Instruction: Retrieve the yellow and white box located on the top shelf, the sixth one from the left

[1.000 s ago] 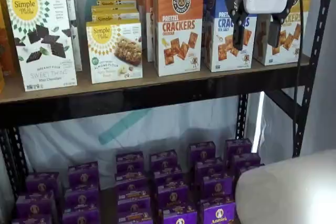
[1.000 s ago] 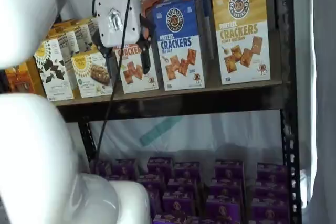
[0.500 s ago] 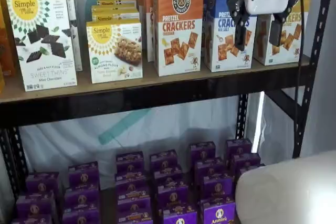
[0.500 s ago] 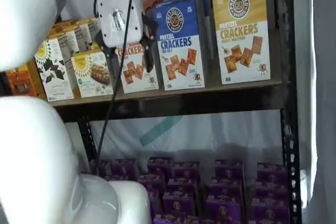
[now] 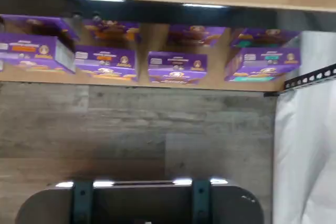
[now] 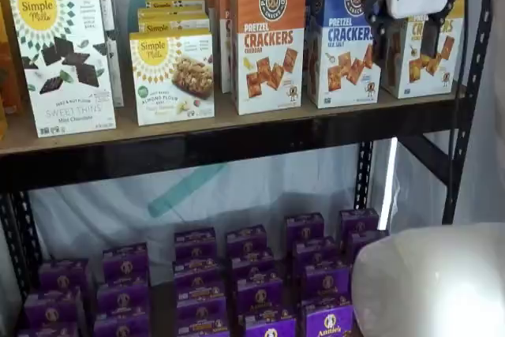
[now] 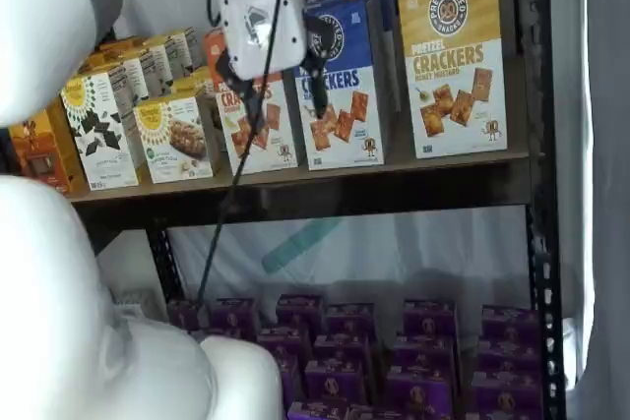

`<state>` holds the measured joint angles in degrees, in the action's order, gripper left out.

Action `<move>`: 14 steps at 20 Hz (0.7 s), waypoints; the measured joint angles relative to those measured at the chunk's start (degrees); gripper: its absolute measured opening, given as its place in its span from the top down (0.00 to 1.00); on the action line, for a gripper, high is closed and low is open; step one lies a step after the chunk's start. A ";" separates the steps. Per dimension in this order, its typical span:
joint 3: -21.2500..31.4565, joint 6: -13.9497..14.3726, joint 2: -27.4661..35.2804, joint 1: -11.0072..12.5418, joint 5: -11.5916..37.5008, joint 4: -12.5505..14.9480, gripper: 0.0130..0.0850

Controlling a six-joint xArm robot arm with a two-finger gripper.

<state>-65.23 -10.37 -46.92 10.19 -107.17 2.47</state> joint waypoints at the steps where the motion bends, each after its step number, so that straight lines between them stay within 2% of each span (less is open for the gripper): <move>1: 0.00 -1.08 0.31 1.00 0.54 0.21 0.00; 5: 0.13 -5.77 1.77 5.83 3.23 0.44 0.00; 10: 0.01 -11.85 4.33 12.44 6.37 -0.99 0.00; 14: -0.18 -15.33 6.07 16.25 9.51 -2.02 0.00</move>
<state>-65.42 -25.70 -40.85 26.44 -97.66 0.44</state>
